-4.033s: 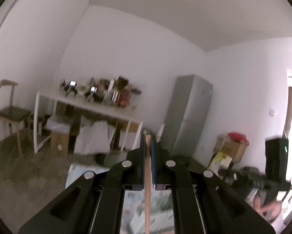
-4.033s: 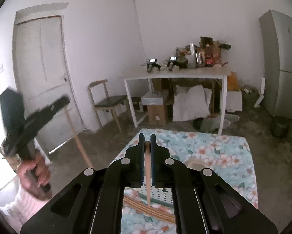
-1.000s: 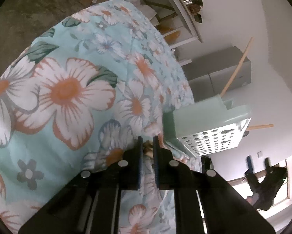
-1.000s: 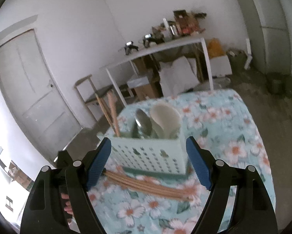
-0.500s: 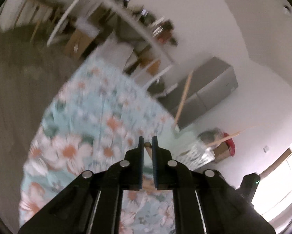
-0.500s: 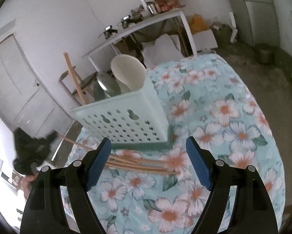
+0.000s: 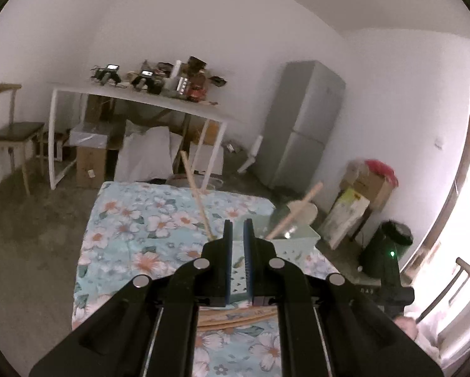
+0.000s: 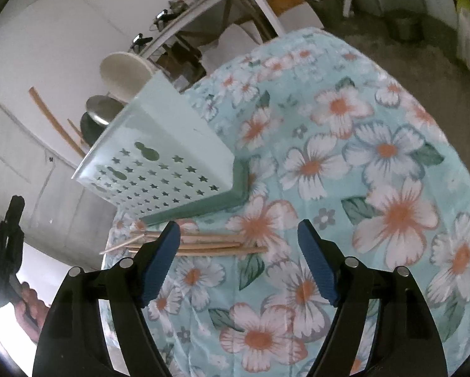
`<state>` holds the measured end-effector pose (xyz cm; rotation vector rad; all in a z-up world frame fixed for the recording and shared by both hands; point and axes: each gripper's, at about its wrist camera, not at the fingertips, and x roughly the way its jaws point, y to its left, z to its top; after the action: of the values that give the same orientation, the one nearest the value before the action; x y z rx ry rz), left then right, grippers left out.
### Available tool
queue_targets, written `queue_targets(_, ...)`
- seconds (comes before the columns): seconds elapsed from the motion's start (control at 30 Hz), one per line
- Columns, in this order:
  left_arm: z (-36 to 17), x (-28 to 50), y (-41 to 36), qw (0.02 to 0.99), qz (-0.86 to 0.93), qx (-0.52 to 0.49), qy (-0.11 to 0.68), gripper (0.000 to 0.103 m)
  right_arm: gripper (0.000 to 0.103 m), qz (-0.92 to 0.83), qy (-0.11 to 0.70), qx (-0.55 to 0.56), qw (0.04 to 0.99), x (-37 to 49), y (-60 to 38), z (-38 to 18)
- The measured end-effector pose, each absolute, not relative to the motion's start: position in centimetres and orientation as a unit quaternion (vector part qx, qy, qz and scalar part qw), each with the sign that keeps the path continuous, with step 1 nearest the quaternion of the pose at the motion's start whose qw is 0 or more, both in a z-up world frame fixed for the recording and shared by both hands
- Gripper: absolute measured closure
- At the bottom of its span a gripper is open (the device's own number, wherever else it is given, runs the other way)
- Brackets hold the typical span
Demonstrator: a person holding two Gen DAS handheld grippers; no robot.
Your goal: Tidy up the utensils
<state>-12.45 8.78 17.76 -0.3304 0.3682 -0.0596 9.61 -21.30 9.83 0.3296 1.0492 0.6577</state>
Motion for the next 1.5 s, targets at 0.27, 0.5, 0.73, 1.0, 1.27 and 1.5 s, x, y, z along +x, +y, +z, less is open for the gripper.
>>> queue_targets(0.27, 10.8, -13.9, 16.8, 0.894, 0.009, -0.381, 0.238, 0.089, 0.030, 0.306, 0.493, 0.161, 0.799, 9.9, -21.5, 9.3)
queue_targets(0.5, -0.1, -18.6, 23.9, 0.762, 0.093, -0.590, 0.250, 0.041, 0.030, 0.311, 0.503, 0.156, 0.791, 10.3, -20.8, 8.7)
queue_targets(0.73, -2.3, -16.7, 25.1, 0.759, 0.085, -0.604, 0.227, 0.043, 0.030, 0.309, 0.503, 0.150, 0.793, 10.2, -20.3, 8.9)
queue_targets(1.0, -1.9, -15.1, 24.7, 0.766, 0.094, -0.591, 0.235, 0.093, 0.030, 0.302, 0.503, 0.152, 0.795, 10.5, -20.3, 9.3)
queue_targets(1.27, 12.8, -16.2, 19.6, 0.923, 0.111, -0.333, 0.155, 0.095, 0.030, 0.293, 0.509, 0.155, 0.795, 11.1, -20.7, 9.2)
queue_targets(1.5, 16.7, -13.9, 11.3, 0.967, 0.070, -0.169, 0.180, 0.095, 0.044, 0.308, 0.550, 0.218, 0.745, 11.8, -20.5, 6.6)
